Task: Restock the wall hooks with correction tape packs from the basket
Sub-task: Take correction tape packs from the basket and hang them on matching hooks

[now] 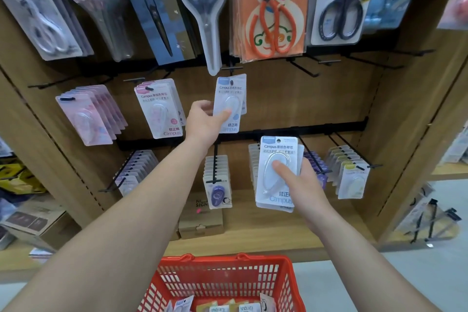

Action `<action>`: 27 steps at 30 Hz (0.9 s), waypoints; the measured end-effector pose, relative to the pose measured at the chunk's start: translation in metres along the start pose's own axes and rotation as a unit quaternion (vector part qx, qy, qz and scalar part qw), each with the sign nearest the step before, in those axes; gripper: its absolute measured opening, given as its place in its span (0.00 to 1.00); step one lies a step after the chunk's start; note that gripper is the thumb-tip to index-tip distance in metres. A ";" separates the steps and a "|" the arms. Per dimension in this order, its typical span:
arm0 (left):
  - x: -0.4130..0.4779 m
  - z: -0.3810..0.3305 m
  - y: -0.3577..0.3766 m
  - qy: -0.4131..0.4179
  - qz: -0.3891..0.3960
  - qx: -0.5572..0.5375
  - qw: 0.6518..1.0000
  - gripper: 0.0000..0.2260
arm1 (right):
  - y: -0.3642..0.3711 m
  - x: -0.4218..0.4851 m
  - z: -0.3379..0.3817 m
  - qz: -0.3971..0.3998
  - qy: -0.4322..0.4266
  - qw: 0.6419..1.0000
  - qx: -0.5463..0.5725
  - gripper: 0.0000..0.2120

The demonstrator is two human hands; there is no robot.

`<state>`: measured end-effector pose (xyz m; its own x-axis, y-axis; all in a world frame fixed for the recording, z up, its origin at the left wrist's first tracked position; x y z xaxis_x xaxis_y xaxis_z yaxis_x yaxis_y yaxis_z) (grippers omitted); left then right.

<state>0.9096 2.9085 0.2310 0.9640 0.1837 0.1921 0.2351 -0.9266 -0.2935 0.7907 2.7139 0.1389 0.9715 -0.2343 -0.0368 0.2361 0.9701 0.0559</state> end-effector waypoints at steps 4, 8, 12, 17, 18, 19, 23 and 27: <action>-0.054 0.026 0.001 0.042 0.041 0.038 0.998 0.17 | -0.001 0.001 -0.003 -0.002 0.010 1.000 0.019 0.14; -0.103 0.047 0.025 -0.017 0.243 0.005 0.970 0.16 | 0.005 -0.002 -0.003 0.007 0.010 0.999 0.042 0.11; -0.106 0.048 0.027 -0.025 0.236 -0.010 0.971 0.17 | 0.010 -0.005 -0.002 0.020 0.014 0.999 0.048 0.14; -0.103 0.043 0.020 -0.078 0.243 -0.041 0.966 0.16 | 0.005 0.000 -0.005 0.019 0.039 0.997 0.063 0.08; -0.101 0.043 0.018 -0.086 0.242 -0.048 0.965 0.17 | 0.003 0.002 -0.006 0.014 0.031 0.998 0.051 0.09; -0.097 0.042 0.015 -0.085 0.237 -0.047 0.967 0.17 | 0.002 0.004 -0.006 0.008 0.024 0.999 0.036 0.09; -0.078 0.027 -0.002 -0.052 0.185 -0.078 0.978 0.15 | -0.003 0.008 -0.004 -0.016 0.009 1.000 0.018 0.08; -0.060 0.004 -0.015 0.004 0.136 -0.095 0.986 0.14 | -0.005 0.006 -0.002 -0.021 0.007 1.000 0.008 0.07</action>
<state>0.8488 2.9126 0.2206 0.9869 -0.0828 0.1387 -0.0609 -0.9860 -0.1555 0.7950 2.7074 0.1366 0.9603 -0.2737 -0.0542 0.2771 0.9583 0.0697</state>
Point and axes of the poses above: each hand's wrist, its own x-axis towards the middle knuckle, its own y-axis out of the palm, z = x × y, the point moved 3 cm from there along x, towards the middle knuckle
